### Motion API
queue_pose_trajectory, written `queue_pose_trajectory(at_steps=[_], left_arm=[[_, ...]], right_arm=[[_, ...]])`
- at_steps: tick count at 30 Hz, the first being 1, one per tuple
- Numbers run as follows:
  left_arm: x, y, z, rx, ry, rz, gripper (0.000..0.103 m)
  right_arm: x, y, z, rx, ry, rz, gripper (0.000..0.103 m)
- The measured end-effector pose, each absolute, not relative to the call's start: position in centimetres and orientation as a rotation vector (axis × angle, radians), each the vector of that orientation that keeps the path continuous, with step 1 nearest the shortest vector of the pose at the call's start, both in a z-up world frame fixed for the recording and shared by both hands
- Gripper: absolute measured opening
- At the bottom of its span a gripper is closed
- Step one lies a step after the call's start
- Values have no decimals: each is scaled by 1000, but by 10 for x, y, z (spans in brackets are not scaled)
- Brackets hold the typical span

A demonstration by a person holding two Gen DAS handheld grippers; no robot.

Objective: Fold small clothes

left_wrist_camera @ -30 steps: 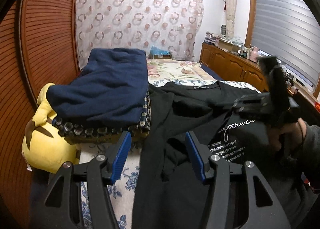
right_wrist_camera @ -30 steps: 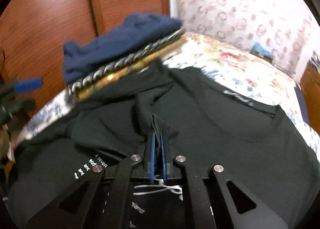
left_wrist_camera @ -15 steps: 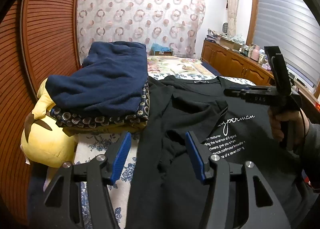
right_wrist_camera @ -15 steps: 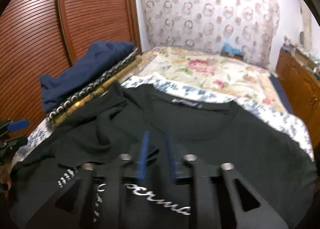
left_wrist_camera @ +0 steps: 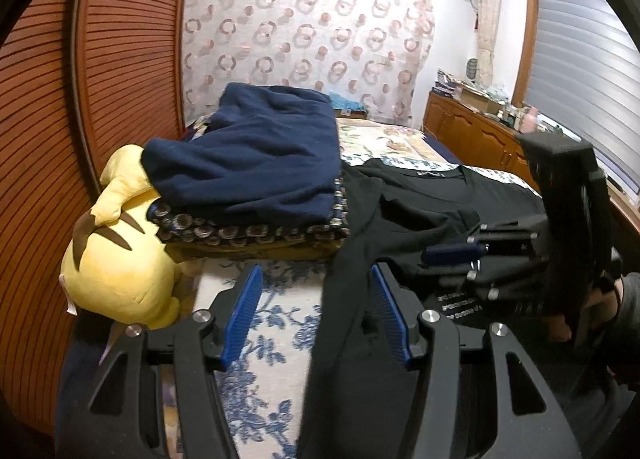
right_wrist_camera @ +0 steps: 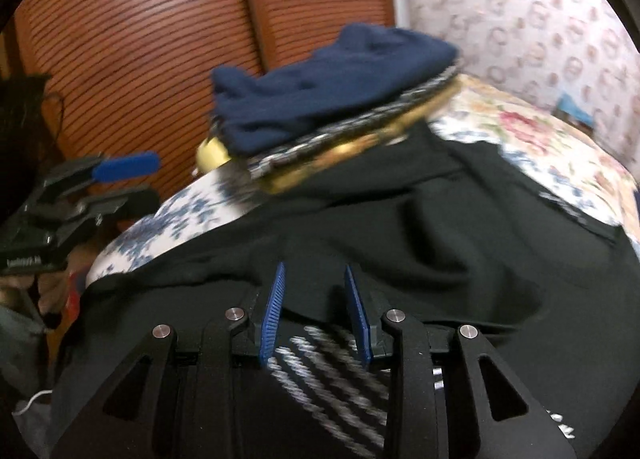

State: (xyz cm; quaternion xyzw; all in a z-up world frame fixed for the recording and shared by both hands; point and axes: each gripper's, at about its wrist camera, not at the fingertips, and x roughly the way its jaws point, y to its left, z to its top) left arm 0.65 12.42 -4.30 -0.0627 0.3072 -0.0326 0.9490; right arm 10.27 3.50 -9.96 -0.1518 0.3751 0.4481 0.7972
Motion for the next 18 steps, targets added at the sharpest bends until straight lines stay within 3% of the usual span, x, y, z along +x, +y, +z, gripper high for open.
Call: queue_pose_trajectory(at_steps=[4, 6, 7, 8, 18], left_arm=[[5, 130, -46, -137, 628, -53, 55], [5, 130, -47, -138, 630, -51, 55], [5, 129, -48, -138, 629, -51, 55], [5, 129, -48, -138, 629, -52, 55], [6, 121, -43, -125, 625, -69, 55]], right_arm=[[98, 47, -112, -404, 809, 940, 29], [96, 47, -113, -429, 796, 923, 17], [96, 45, -111, -428, 797, 925, 6], [96, 42, -110, -423, 796, 931, 4], [70, -16, -84, -403, 767, 965, 2]])
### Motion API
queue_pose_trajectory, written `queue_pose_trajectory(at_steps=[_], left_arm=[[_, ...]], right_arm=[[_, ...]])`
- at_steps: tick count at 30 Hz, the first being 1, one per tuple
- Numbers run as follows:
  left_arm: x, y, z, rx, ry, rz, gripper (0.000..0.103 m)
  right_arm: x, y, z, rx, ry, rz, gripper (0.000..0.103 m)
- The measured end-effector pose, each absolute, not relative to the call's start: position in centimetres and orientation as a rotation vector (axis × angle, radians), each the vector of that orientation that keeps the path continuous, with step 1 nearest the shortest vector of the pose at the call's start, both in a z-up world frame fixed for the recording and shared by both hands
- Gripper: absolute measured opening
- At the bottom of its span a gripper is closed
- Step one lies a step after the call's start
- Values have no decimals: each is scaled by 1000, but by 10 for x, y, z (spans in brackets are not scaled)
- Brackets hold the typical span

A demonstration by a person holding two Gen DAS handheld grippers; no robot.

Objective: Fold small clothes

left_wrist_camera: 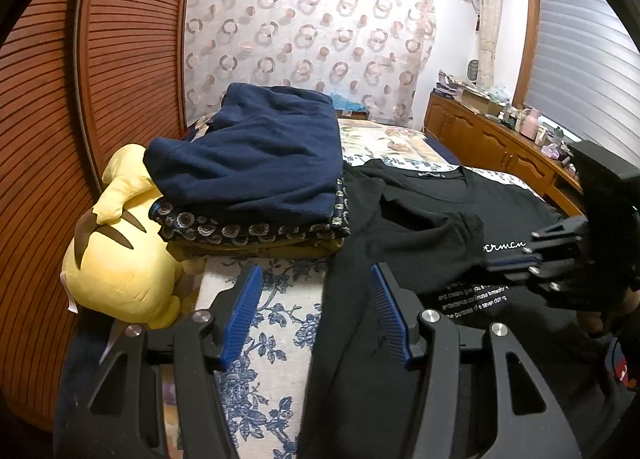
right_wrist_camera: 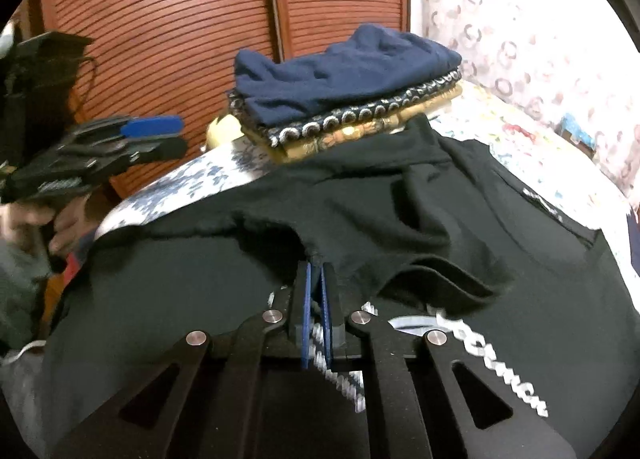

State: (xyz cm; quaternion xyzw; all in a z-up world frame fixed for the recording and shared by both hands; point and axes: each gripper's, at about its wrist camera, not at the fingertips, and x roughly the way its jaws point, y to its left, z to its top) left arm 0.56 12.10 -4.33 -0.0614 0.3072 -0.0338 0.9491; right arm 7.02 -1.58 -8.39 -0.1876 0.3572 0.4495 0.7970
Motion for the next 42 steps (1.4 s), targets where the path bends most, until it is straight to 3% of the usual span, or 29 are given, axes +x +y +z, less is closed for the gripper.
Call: queue_pose_trajectory(at_steps=[6, 10, 25, 29, 30, 32, 42], left_arm=[[7, 114, -41, -118, 624, -82, 55], [11, 108, -39, -107, 627, -96, 55], [64, 64, -22, 6, 631, -184, 55], [80, 52, -17, 42, 635, -199, 55], [86, 49, -17, 48, 640, -200, 55], [94, 45, -18, 51, 651, -203, 55], [138, 30, -18, 74, 719, -201, 50]], right_arm=[[51, -43, -92, -450, 792, 938, 3], [56, -58, -89, -424, 786, 879, 31], [189, -74, -100, -300, 869, 695, 33], [191, -72, -104, -331, 861, 731, 29], [191, -73, -104, -323, 864, 752, 25], [190, -73, -105, -310, 870, 805, 5], [186, -120, -89, -191, 842, 732, 1]])
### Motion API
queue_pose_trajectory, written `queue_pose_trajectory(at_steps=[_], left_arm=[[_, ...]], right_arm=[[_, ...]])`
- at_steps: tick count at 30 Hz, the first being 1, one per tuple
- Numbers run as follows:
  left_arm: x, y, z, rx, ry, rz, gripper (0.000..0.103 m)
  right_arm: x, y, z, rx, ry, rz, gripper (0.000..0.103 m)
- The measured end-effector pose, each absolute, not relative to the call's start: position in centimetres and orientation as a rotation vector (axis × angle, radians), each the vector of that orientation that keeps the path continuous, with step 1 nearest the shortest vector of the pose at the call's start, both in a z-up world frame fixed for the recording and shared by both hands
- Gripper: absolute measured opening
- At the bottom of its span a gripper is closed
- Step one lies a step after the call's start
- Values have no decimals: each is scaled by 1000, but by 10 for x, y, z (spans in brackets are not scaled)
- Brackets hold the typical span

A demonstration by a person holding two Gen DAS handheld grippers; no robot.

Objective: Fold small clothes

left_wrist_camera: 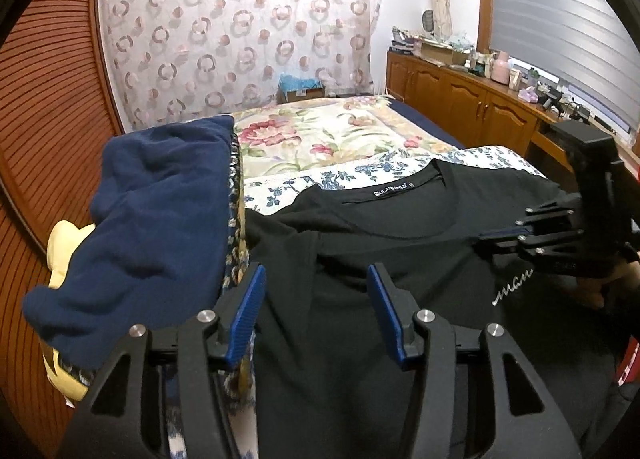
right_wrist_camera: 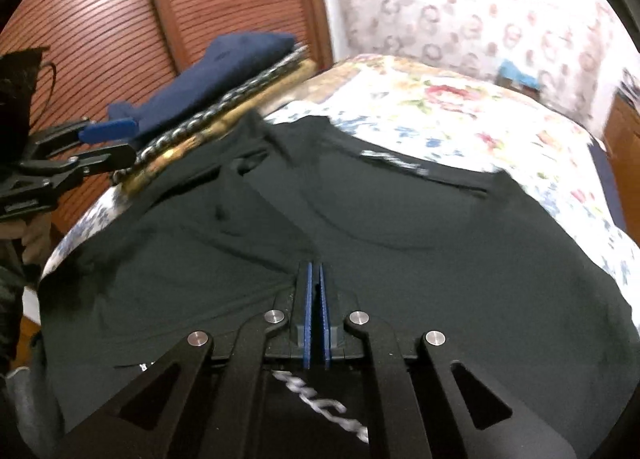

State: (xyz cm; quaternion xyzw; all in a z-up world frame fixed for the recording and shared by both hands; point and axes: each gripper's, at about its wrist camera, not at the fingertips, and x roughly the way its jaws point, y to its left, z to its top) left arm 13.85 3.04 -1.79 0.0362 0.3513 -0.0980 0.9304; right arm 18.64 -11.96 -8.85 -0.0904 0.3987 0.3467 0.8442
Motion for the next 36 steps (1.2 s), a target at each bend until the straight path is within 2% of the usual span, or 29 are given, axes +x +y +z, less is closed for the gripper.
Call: queue_pose_trajectory(at_steps=[3, 4, 5, 6, 8, 11, 21, 22, 23, 24, 25, 36], left_arm=[[156, 24, -23, 86, 762, -195, 47], [163, 22, -26, 87, 782, -196, 44], [168, 20, -29, 86, 794, -198, 40], [175, 18, -32, 89, 811, -198, 38], [184, 16, -37, 98, 835, -183, 28], [201, 15, -50, 101, 896, -152, 22], [220, 13, -70, 136, 987, -104, 22], [219, 14, -70, 136, 986, -105, 17], [219, 14, -70, 139, 983, -107, 8], [219, 13, -69, 145, 983, -101, 5], [217, 14, -68, 147, 977, -98, 1], [207, 68, 0, 40, 766, 0, 0]], right_arm=[[190, -126, -86, -183, 856, 735, 1], [192, -128, -86, -190, 855, 725, 6], [194, -129, -85, -199, 855, 716, 17], [196, -133, -85, -207, 852, 705, 22], [203, -142, -86, -223, 845, 674, 27], [215, -157, -91, -254, 859, 635, 29], [224, -173, -99, -237, 855, 638, 30], [224, -173, -99, -234, 855, 640, 30], [224, -174, -99, -232, 856, 641, 30], [224, -175, -99, -231, 856, 642, 30], [224, -175, -99, -229, 856, 643, 30], [226, -178, -98, -214, 859, 652, 30]])
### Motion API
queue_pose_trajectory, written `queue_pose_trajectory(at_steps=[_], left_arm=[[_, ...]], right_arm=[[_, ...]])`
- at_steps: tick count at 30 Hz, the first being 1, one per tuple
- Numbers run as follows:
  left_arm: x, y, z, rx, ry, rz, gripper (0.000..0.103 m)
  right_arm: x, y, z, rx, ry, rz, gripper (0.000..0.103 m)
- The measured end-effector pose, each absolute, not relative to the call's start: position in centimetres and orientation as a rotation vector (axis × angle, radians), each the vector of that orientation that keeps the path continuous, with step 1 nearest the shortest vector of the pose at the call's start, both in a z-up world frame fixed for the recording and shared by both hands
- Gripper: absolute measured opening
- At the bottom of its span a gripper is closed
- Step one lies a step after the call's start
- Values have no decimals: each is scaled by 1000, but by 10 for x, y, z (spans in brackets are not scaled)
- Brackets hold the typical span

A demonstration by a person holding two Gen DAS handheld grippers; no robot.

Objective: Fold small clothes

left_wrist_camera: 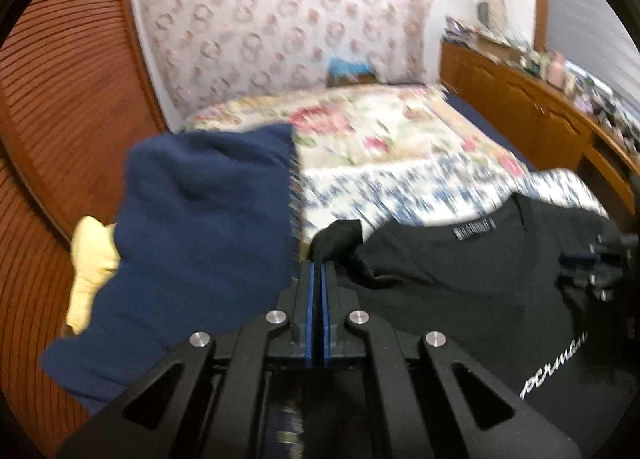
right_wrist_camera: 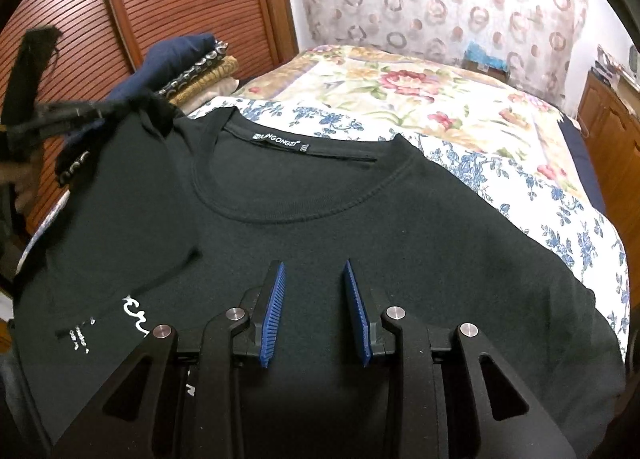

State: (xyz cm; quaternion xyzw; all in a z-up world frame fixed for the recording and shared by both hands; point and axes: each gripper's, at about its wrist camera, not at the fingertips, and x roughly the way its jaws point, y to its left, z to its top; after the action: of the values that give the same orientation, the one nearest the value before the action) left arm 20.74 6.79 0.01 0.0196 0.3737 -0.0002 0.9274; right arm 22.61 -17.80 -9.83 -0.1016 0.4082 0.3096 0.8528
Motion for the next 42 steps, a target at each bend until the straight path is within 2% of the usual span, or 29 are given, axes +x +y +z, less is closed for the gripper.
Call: queue_pose_trajectory(at_steps=[8, 12, 15, 26, 28, 29, 31, 42], left_arm=[[211, 92, -4, -9, 767, 40, 1], [209, 90, -4, -19, 760, 35, 5], [202, 85, 1, -14, 732, 19, 12], [169, 57, 10, -11, 663, -117, 53], [164, 48, 5, -13, 669, -154, 53], [162, 44, 3, -14, 673, -162, 54], [159, 36, -6, -13, 690, -179, 54], [162, 2, -47, 42, 790, -264, 54]], right_arm=[[227, -175, -98, -225, 858, 648, 30], [227, -174, -99, -225, 858, 648, 30], [227, -174, -99, -227, 858, 647, 30], [212, -196, -77, -225, 802, 557, 31], [204, -211, -68, -209, 775, 520, 32], [201, -219, -65, -198, 766, 499, 38], [193, -242, -59, -162, 753, 444, 43], [153, -368, -65, -39, 804, 133, 44]])
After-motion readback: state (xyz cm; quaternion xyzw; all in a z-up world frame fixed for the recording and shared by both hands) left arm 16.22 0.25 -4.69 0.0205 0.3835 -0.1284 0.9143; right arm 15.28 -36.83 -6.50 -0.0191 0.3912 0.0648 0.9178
